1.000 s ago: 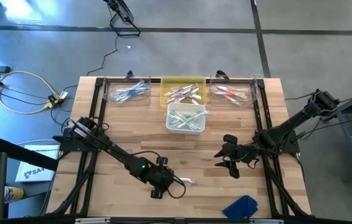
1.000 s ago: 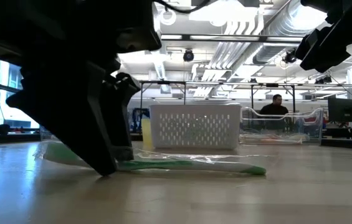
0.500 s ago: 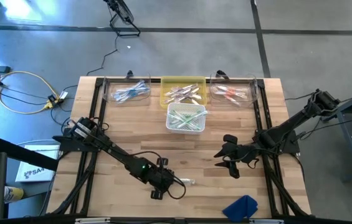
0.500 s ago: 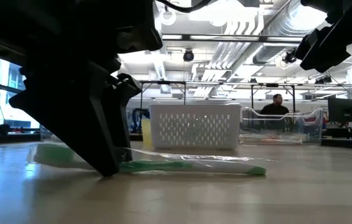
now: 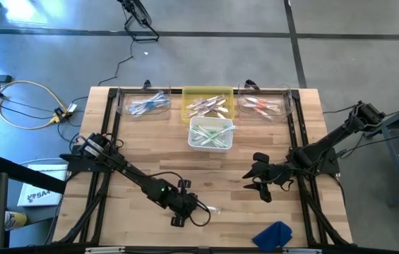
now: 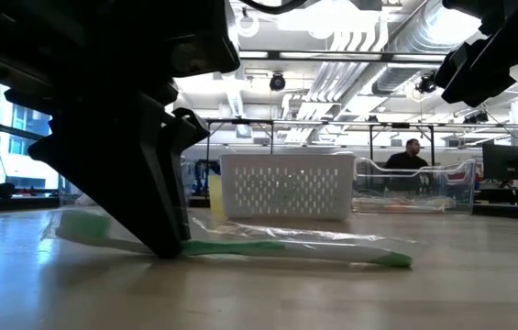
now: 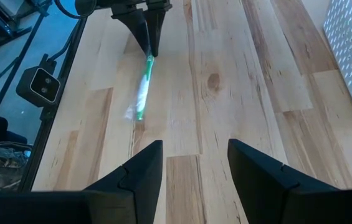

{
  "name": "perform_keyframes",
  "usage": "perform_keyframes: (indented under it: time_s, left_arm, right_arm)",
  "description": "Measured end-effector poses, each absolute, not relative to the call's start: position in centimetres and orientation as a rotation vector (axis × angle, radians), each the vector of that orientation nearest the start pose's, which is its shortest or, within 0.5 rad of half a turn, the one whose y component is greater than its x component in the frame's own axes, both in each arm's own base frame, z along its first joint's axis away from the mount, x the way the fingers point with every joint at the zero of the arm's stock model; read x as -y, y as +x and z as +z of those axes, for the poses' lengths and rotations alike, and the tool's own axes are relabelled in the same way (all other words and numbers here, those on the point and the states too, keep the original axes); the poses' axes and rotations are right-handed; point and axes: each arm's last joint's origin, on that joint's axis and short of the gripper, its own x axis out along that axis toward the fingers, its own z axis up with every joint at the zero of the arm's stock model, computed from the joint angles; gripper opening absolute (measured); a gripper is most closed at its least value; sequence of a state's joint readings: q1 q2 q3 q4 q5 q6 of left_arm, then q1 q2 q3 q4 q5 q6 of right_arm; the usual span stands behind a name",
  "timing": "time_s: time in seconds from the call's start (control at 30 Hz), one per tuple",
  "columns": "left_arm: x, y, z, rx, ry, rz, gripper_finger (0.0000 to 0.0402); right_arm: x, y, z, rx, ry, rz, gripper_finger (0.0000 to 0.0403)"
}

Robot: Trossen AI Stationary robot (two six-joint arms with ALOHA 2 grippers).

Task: Pick & Place Toothbrushes
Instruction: Put the green toothbrush into the white bin

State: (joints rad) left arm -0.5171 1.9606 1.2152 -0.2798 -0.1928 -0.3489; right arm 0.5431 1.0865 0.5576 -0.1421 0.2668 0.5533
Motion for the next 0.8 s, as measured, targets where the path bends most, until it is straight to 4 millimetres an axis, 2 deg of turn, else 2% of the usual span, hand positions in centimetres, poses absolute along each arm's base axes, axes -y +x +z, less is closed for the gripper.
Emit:
perform_keyframes:
  time_s: [0.57, 0.8]
  left_arm:
    - [18.8, 34.2, 14.6, -0.992, 0.037, -0.123, 0.0020]
    - [18.4, 33.7, 16.4, -0.966, 0.045, -0.103, 0.0019]
  right_arm:
    - [-10.4, 18.7, 20.6, -0.670, 0.268, 0.090, 0.0174]
    - [-10.4, 18.7, 20.5, -0.674, 0.266, 0.090, 0.0174]
